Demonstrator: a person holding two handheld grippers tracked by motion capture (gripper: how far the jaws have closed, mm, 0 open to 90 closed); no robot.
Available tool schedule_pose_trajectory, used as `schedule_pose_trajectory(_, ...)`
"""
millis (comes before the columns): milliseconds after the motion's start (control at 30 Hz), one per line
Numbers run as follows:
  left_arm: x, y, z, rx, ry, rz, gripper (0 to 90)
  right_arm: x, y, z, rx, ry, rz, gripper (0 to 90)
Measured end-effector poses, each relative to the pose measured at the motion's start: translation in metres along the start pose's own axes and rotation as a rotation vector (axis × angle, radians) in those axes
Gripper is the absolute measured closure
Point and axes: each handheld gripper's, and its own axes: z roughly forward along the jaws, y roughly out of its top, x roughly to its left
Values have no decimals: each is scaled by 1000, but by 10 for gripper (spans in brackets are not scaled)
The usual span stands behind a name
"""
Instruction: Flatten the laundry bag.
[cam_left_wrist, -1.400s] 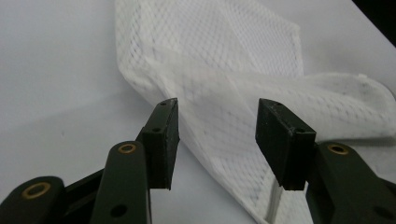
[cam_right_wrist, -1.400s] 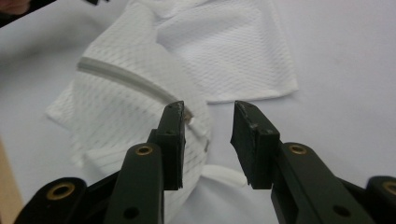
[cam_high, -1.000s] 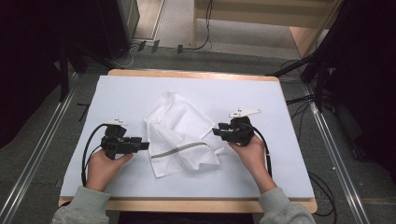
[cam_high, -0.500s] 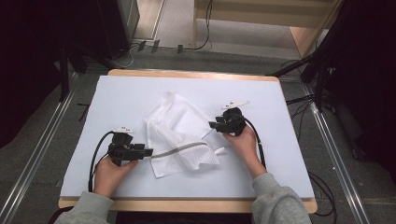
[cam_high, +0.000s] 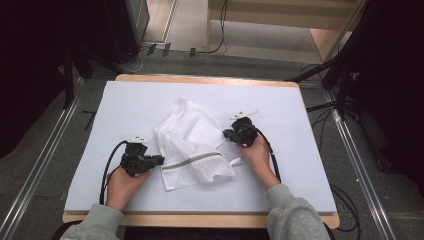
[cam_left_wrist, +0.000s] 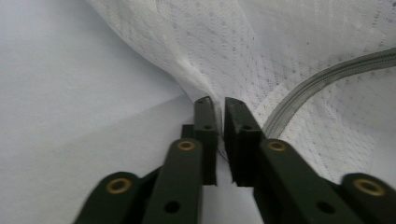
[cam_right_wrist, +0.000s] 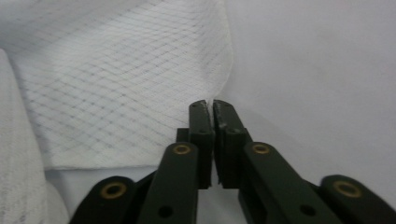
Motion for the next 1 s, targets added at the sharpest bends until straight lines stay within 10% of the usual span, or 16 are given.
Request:
schedule_pose_trajectory(167,5,2,-1,18,-44,-28,900,-6,4,-6,7,4,13,900)
schedule_pose_trajectory(1000,72,30,-10,-10,1,-121,900,-86,14,-42,-51,-93,151,900)
